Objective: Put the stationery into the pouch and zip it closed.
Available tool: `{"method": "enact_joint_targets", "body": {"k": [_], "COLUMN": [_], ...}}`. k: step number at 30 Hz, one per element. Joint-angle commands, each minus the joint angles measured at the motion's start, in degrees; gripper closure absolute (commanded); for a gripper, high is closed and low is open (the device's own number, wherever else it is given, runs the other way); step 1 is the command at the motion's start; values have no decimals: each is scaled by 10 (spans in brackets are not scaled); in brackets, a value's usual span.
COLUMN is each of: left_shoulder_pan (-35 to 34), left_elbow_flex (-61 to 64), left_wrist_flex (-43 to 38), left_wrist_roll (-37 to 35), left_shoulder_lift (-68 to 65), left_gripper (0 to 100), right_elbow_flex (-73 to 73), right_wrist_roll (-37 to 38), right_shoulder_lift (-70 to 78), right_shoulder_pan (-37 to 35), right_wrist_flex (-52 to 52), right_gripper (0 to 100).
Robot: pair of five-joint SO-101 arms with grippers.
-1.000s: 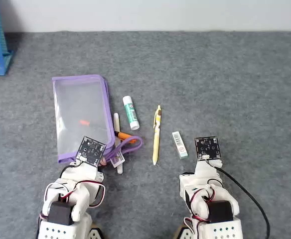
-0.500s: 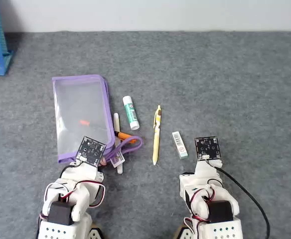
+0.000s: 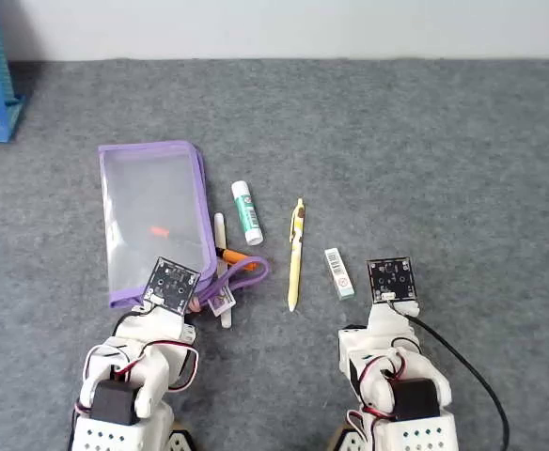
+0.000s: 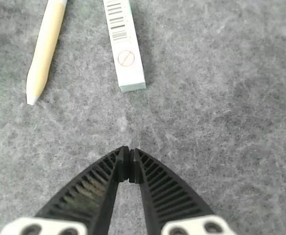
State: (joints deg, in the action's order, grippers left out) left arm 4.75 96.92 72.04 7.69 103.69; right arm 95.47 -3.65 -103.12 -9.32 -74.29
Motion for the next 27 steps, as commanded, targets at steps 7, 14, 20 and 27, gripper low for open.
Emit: {"method": "enact_joint_targets", "body": {"k": [7,14,20,27], "left_shoulder_pan": [-5,-143,-298,-315], "left_elbow_flex": [-8,-91,-135,-141], "left_wrist_flex": [-1,7,25,47], "left_wrist_roll": [-4,-2,-6,-6], "left_shoulder_lift": [8,8,8,8], "left_gripper": [987,987,987,987], "right_elbow_flex": [10,10,10,10], "right_wrist_roll": [-2,-3,-2,-1], "right_shoulder_lift": [-7,-7,-7,-7], "right_shoulder_pan": [3,-15,-15,-12], "right_wrist_flex": [-6,-6,-6,-5], "right_gripper": [989,989,990,988]}}
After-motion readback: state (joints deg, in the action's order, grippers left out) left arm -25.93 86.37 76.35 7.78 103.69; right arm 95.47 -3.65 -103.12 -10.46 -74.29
